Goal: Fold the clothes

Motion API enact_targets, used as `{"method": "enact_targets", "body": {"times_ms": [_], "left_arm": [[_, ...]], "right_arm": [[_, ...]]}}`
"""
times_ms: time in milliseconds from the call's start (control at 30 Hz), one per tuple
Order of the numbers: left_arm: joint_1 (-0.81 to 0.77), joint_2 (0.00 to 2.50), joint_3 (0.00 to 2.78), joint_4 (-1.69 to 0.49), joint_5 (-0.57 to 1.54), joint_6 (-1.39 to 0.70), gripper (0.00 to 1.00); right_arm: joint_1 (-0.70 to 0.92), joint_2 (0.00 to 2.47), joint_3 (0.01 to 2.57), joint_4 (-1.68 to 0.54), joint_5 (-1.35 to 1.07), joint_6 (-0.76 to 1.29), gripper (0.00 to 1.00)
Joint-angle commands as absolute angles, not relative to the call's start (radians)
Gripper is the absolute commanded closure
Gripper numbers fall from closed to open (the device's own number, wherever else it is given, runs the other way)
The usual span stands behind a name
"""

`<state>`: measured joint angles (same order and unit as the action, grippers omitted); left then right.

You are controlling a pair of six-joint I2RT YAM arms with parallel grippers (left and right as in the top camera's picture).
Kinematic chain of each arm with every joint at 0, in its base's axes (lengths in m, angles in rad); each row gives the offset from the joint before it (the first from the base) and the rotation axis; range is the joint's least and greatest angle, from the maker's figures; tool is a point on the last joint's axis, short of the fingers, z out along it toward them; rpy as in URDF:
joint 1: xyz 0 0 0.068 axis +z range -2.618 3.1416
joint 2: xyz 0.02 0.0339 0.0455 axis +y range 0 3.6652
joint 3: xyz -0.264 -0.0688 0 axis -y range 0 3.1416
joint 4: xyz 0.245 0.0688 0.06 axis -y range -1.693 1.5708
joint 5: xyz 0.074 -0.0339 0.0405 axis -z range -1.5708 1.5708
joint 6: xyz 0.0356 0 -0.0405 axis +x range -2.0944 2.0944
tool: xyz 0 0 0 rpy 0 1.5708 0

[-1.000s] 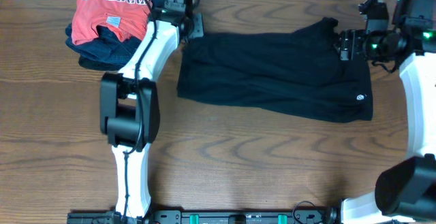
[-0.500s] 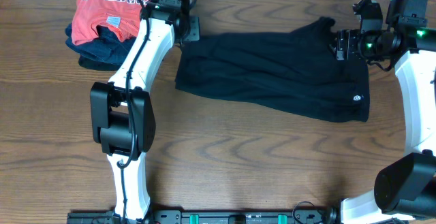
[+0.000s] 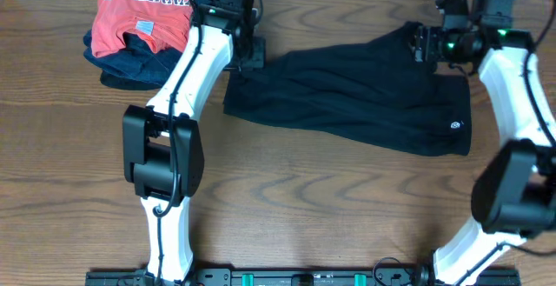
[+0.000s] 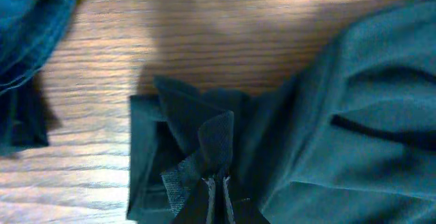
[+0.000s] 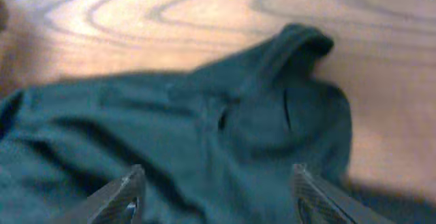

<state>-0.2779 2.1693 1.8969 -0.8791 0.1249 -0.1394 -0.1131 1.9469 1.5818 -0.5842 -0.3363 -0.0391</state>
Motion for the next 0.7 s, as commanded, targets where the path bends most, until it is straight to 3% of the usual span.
{"method": "enact_targets", "body": {"times_ms": [0, 500, 667], "left_arm": [[-0.281, 2.132, 1.915, -0.870, 0.131, -0.123, 0.94], [-0.281, 2.132, 1.915, -0.870, 0.130, -0.123, 0.94], [-0.281, 2.132, 1.915, -0.871, 0.130, -0.123, 0.94]], "right_arm": [[-0.085, 2.038, 1.588, -0.497, -0.307, 0.057, 0.37], [0.002, 2.239, 1.588, -0.305, -0.142, 0.337, 0.50], [0.008, 2.258, 1.588, -0.274, -0.143, 0.346, 0.66]]}}
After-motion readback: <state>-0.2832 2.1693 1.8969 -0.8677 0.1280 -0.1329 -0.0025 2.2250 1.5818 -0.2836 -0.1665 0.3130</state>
